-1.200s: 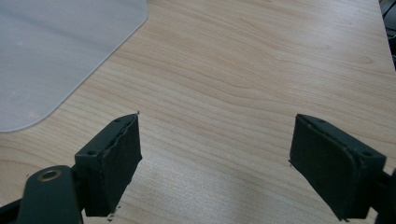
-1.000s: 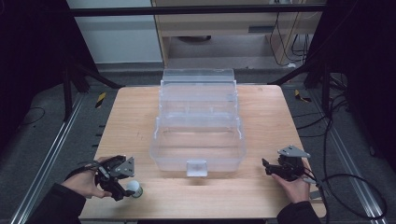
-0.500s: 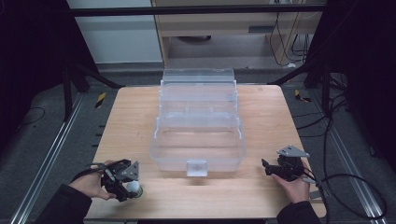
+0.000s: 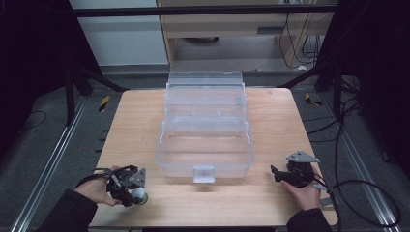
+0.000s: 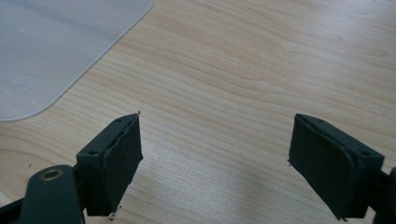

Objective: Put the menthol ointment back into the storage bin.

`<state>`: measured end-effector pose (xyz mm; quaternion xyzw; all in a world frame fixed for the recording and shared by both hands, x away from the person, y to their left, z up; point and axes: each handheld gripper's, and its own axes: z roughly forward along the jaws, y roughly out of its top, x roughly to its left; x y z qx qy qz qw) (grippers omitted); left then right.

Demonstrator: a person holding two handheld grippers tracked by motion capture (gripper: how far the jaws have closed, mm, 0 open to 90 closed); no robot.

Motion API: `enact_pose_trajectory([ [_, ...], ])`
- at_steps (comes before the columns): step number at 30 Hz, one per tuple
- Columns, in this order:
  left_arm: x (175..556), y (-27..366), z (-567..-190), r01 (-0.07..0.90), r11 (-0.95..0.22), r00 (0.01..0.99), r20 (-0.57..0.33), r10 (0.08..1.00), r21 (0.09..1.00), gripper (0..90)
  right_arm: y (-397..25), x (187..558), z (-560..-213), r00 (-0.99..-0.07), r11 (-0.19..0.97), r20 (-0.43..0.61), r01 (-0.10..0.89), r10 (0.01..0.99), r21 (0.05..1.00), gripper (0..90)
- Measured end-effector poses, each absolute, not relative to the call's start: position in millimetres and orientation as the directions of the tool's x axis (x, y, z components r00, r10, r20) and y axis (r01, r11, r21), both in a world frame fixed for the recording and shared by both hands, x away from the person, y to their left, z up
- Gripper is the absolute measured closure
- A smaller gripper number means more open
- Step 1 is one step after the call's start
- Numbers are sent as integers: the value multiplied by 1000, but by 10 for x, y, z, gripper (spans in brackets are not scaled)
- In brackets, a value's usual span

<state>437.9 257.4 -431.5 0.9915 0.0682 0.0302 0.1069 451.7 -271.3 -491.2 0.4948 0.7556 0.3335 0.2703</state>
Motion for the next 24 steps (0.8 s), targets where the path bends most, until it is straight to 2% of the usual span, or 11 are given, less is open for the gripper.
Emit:
enact_pose_trajectory([
  [7, 4387, 2542, -4287, 130, -971, 989, 43, 141, 203, 500, -2715, 4516, -4914, -369, 294, -82, 566, 926, 770, 172],
  [24, 4479, 2518, -3865, 172, -948, 979, 61, 195, 268, 501, -2712, 4513, -4919, -374, 293, -72, 575, 924, 764, 169],
])
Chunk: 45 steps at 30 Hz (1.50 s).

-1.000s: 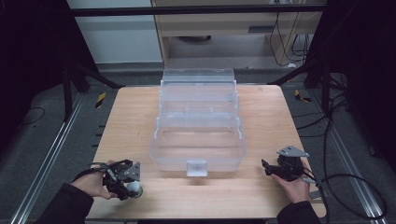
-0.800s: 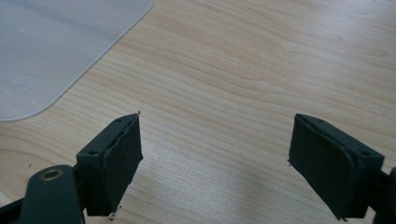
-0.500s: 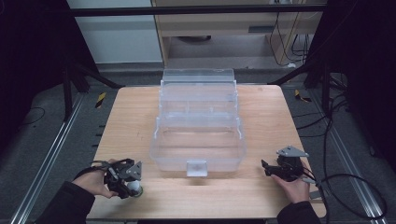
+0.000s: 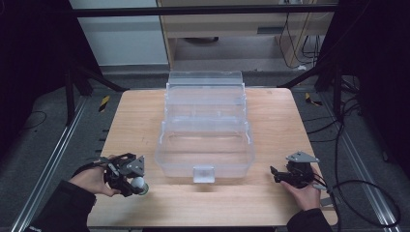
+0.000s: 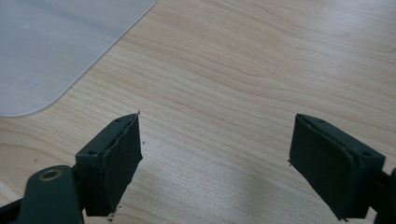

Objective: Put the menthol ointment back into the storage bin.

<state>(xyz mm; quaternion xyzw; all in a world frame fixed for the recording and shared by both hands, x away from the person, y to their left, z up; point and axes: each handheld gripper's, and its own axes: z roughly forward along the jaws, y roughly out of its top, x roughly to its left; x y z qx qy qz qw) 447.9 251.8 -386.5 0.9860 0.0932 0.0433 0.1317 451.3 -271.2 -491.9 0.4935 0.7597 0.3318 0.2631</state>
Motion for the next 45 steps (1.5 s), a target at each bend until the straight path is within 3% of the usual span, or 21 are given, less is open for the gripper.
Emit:
enact_pose_trajectory([
  [15, 4667, 2625, -3457, 206, -916, 964, 90, 250, 346, 501, -2710, 4512, -4918, -374, 294, -72, 581, 925, 759, 165],
  [45, 5049, 2376, -3013, 209, -914, 958, 116, 263, 347, 502, -2711, 4518, -4923, -381, 294, -64, 585, 922, 756, 159],
])
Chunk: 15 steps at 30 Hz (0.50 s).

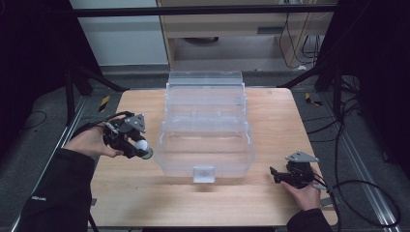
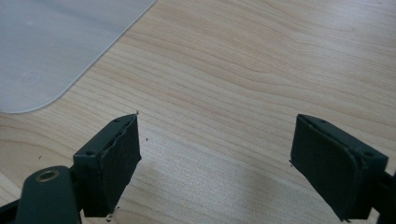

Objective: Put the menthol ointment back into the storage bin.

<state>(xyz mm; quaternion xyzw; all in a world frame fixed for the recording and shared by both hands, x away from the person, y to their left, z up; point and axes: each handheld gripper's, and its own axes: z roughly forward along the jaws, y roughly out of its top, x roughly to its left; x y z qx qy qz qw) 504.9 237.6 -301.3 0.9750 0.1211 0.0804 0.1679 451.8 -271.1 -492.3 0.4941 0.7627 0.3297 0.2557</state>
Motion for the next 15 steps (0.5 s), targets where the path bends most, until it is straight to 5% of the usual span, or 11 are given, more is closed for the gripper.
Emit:
enact_pose_trajectory([
  [15, 5169, 2155, -3009, 186, -921, 964, 116, 238, 342, 502, -2713, 4520, -4923, -383, 296, -64, 585, 922, 756, 160],
])
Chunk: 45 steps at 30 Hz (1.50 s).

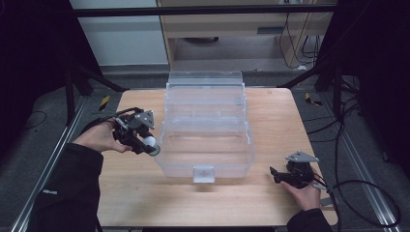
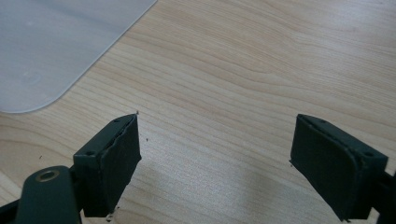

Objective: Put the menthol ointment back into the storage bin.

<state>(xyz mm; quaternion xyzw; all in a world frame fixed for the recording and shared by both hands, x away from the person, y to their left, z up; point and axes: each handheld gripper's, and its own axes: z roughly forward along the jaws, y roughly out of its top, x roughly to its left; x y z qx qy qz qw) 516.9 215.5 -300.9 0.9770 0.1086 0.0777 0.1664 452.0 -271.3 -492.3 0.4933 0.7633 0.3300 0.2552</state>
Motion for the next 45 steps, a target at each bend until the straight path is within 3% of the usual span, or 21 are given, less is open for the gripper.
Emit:
enact_pose_trajectory([
  [21, 5334, 1855, -3219, 155, -933, 976, 96, 196, 325, 502, -2708, 4521, -4928, -389, 300, -61, 592, 919, 748, 160],
  [45, 5385, 1876, -3650, 186, -938, 977, 44, 208, 292, 502, -2695, 4523, -4942, -390, 308, -68, 597, 918, 740, 160],
])
